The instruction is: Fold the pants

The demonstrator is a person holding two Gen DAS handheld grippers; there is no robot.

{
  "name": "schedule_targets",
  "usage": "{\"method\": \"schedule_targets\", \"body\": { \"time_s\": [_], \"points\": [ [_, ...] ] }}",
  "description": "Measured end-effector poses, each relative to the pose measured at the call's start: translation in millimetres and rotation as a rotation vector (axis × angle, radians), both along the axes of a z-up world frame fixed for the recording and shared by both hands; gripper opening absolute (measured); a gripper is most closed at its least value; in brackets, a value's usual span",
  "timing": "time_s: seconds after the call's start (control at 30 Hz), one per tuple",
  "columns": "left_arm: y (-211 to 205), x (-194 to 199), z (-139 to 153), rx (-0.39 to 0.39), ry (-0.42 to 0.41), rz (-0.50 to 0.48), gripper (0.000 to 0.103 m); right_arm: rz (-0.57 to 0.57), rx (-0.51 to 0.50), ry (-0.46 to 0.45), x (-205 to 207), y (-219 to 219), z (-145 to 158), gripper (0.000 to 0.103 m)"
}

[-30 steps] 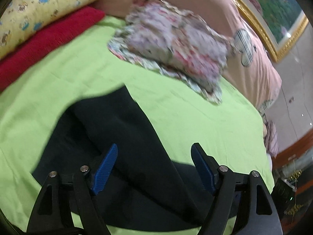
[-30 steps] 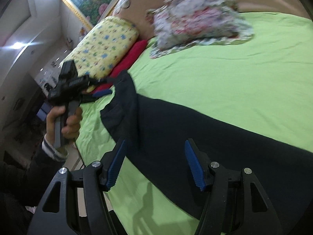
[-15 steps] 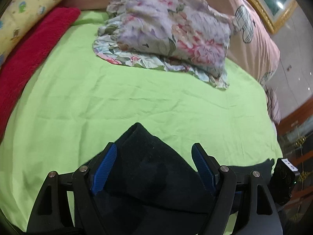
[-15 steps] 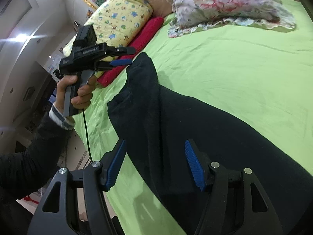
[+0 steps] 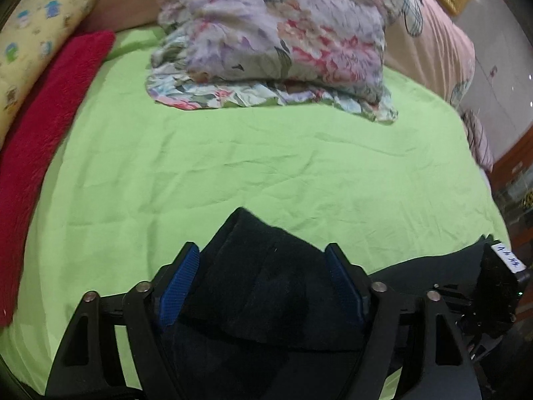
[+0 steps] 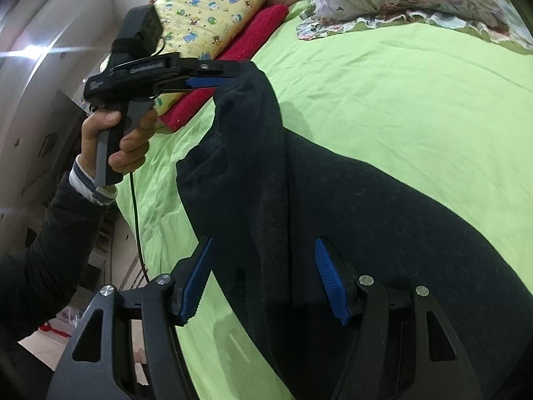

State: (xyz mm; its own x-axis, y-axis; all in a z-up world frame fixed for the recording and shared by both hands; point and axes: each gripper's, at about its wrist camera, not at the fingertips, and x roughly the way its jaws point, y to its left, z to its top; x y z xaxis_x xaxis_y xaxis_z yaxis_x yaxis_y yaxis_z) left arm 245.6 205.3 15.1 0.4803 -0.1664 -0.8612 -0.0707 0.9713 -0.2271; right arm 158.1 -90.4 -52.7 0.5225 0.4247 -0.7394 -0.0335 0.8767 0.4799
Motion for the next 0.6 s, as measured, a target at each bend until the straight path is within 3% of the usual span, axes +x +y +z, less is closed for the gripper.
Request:
{"method": "schedule_targets", "body": {
  "time_s": [0.07, 0.1, 0.13, 0.17, 0.2, 0.27, 0.6],
  "points": [
    [-5, 6, -4, 0.017, 0.015, -0.01, 0.038, 0.006, -0.01, 0.001, 2, 2, 0, 0.063],
    [-7, 6, -5, 0.02, 0.017, -0.015, 0.029, 0.015, -0.015, 0.0, 3, 4, -1, 0.059],
    [-8, 4, -5, -0.002, 0.01, -0.025, 0.01, 0.024, -0.023, -0.005, 3, 6, 0, 0.053],
    [-8, 1, -5, -0.022, 0.002, -0.029, 0.007, 0.035, -0.031, -0.003, 2, 8, 0, 0.041],
    [-9, -4, -3, -0.028, -0.013, -0.028, 0.008, 0.047, -0.042, 0.002, 3, 12, -1, 0.028],
    [-11, -17, 1, -0.019, -0.039, -0.024, 0.006, 0.066, -0.082, 0.004, 4, 19, -1, 0.011],
    [2, -108, 22, -0.107, -0.192, 0.102, 0.005, 0.107, -0.175, -0.116, -21, 44, 26, 0.007]
  ]
}}
